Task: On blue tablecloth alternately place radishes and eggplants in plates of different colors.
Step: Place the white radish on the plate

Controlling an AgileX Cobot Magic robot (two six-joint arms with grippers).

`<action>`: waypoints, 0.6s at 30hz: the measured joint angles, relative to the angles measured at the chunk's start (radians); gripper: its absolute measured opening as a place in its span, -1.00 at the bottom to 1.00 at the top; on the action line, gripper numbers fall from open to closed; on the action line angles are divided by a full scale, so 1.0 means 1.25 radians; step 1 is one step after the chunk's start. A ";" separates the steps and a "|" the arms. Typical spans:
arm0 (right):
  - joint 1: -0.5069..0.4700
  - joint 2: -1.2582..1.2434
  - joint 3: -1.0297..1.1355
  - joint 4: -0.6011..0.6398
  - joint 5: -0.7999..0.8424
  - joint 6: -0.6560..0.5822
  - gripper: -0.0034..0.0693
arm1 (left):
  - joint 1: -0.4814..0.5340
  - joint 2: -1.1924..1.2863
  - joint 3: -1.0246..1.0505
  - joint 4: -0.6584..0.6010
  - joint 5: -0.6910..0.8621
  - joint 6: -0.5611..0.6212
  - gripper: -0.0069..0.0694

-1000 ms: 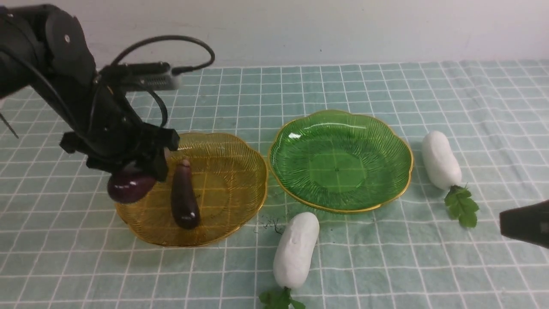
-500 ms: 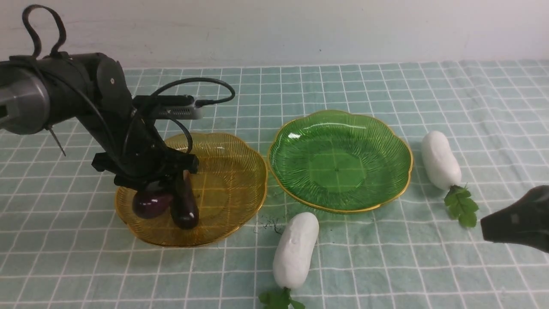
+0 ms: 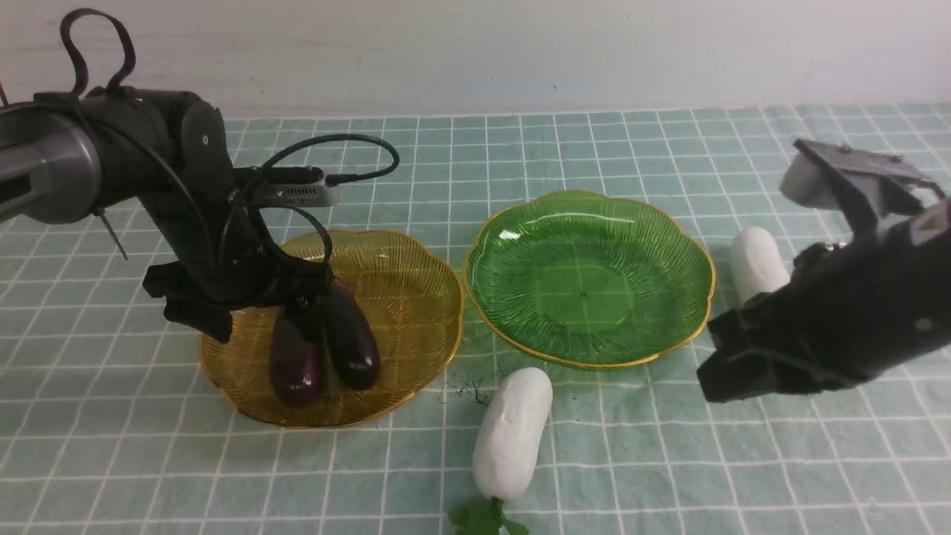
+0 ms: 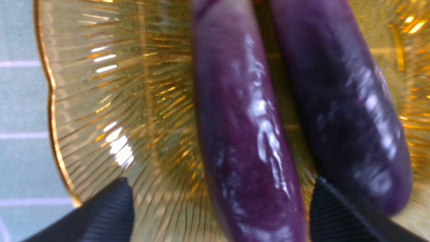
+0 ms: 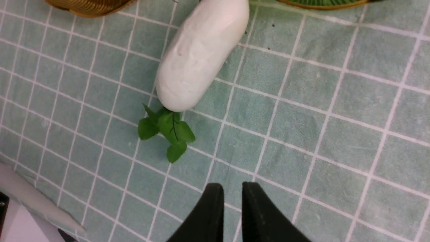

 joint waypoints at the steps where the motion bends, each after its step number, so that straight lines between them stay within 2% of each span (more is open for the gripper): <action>1: 0.014 0.025 -0.012 -0.002 -0.006 0.004 -0.57 | 0.000 -0.004 -0.008 0.000 0.012 0.003 0.61; 2: 0.034 0.057 -0.029 -0.004 -0.015 0.010 -0.45 | 0.000 -0.021 -0.024 -0.001 0.038 0.017 0.27; 3: 0.040 0.062 -0.034 -0.005 -0.018 0.011 -0.41 | 0.000 -0.025 -0.025 -0.001 0.041 0.019 0.27; 5: 0.077 0.123 -0.064 -0.011 -0.024 0.027 -0.16 | -0.001 -0.091 -0.024 -0.005 0.062 0.041 -0.47; 7: 0.108 0.174 -0.085 -0.019 -0.033 0.048 0.05 | -0.001 -0.148 -0.003 -0.012 0.059 0.050 -0.70; 8: 0.111 0.183 -0.090 -0.021 -0.035 0.054 0.10 | -0.001 -0.155 0.001 -0.013 0.059 0.051 -0.71; 9: 0.134 0.221 -0.108 -0.033 -0.046 0.081 0.28 | -0.001 -0.229 0.047 -0.024 0.045 0.057 -0.79; 13: 0.162 0.287 -0.138 -0.055 -0.061 0.137 0.65 | -0.001 -0.358 0.158 -0.041 -0.004 0.062 -0.84; 15: 0.176 0.327 -0.154 -0.058 -0.073 0.174 0.80 | -0.001 -0.431 0.233 -0.047 -0.032 0.063 -0.84; 18: 0.186 0.373 -0.180 -0.057 -0.087 0.204 0.92 | -0.001 -0.497 0.312 -0.057 -0.067 0.063 -0.84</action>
